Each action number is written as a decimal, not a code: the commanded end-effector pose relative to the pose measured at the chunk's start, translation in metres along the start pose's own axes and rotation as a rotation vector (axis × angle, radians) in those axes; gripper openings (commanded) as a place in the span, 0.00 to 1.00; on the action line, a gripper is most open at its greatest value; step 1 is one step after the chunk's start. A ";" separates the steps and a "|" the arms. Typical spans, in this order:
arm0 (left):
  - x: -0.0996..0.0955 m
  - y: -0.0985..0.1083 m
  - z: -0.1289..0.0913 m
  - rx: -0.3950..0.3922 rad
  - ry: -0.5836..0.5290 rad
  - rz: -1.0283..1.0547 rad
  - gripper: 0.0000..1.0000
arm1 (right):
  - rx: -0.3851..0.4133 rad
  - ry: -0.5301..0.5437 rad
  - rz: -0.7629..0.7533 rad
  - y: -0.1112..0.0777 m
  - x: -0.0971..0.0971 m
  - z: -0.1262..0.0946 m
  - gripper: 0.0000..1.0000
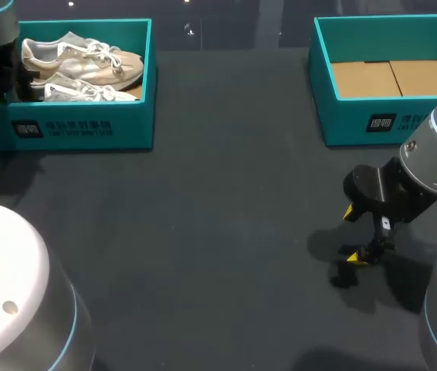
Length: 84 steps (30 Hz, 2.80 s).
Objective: Take the shoe out of the shoebox, open the shoe tongue, remove and reinsert the insole, then place the shoe into the shoebox
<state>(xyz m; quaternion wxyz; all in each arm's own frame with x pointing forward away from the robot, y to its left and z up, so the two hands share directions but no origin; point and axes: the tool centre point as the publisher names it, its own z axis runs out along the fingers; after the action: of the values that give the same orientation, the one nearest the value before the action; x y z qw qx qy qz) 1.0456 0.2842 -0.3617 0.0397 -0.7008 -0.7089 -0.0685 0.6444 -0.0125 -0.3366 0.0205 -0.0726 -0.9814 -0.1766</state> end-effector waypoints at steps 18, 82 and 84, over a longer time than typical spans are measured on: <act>0.011 0.001 -0.001 -0.005 0.004 -0.009 0.00 | -0.001 -0.002 -0.001 -0.001 0.002 0.000 1.00; 0.017 -0.054 -0.215 -0.097 0.068 0.120 0.00 | -0.001 -0.002 -0.001 -0.001 0.002 0.000 1.00; 0.011 -0.067 -0.218 -0.097 0.071 0.128 0.00 | -0.001 -0.002 -0.001 -0.001 0.002 0.000 1.00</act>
<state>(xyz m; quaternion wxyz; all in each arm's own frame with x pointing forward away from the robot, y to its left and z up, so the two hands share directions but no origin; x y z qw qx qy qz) 0.9932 0.2681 -0.1546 0.0387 -0.7431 -0.6589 -0.1097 0.6444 -0.0125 -0.3365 0.0204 -0.0726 -0.9814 -0.1766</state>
